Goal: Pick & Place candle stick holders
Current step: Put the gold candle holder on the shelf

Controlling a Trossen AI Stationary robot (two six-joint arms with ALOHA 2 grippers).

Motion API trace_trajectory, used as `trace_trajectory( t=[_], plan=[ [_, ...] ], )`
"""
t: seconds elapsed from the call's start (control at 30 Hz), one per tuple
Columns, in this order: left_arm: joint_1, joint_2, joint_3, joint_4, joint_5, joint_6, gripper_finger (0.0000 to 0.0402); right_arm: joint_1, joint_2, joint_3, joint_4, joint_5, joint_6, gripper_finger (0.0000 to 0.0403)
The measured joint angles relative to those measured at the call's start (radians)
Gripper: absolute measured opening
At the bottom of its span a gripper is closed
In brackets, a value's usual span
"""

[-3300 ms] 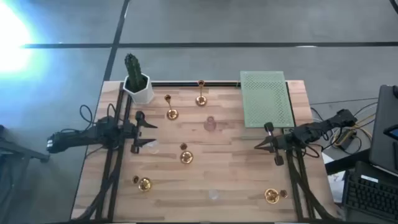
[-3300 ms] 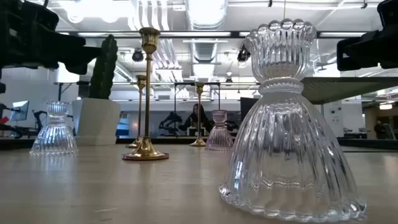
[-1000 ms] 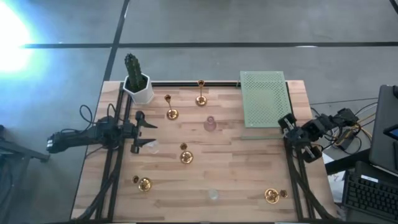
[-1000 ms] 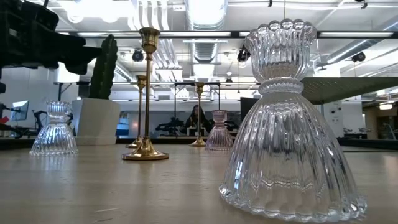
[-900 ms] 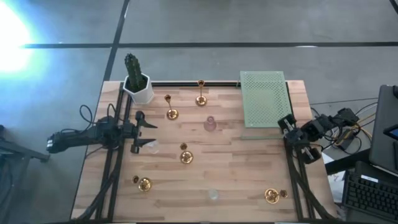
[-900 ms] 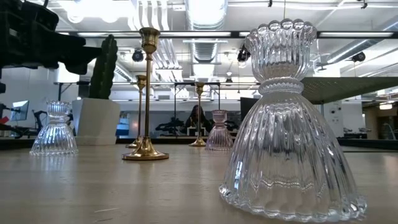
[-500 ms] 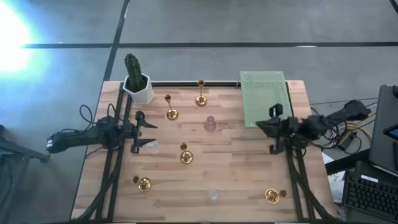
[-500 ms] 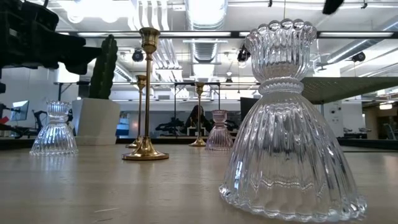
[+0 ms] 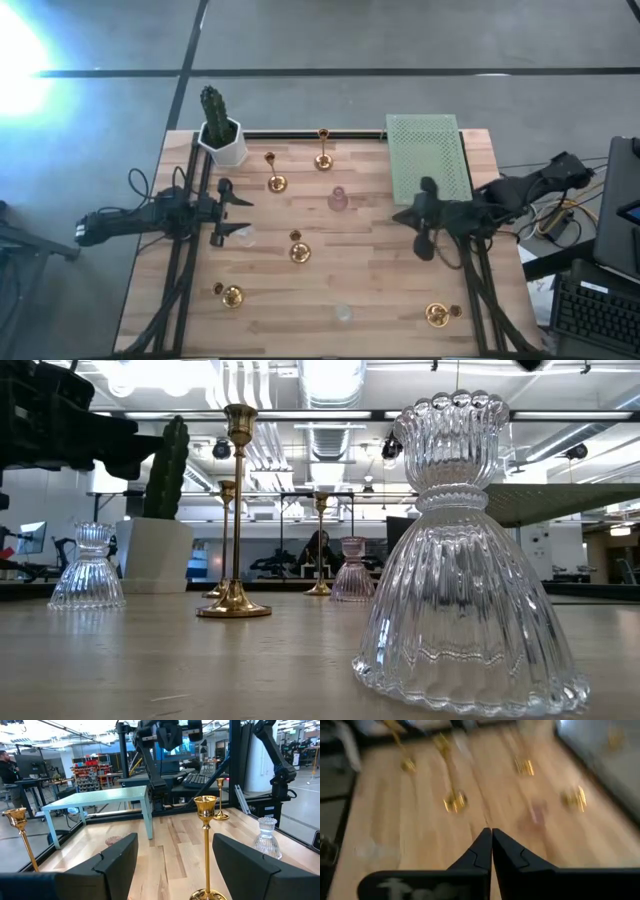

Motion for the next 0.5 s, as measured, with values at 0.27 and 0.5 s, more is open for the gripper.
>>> trace_trajectory(
  t=[0.27,0.5],
  plan=[
    [0.000,0.000,0.000,0.000,0.000,0.000,0.0262,0.191,0.133,0.233,-0.547,-0.160,0.518,0.0008],
    [0.000,0.000,0.000,0.000,0.000,0.000,0.0262,0.445,0.209,0.252,-0.608,-0.327,0.789,0.0008]
  ],
)
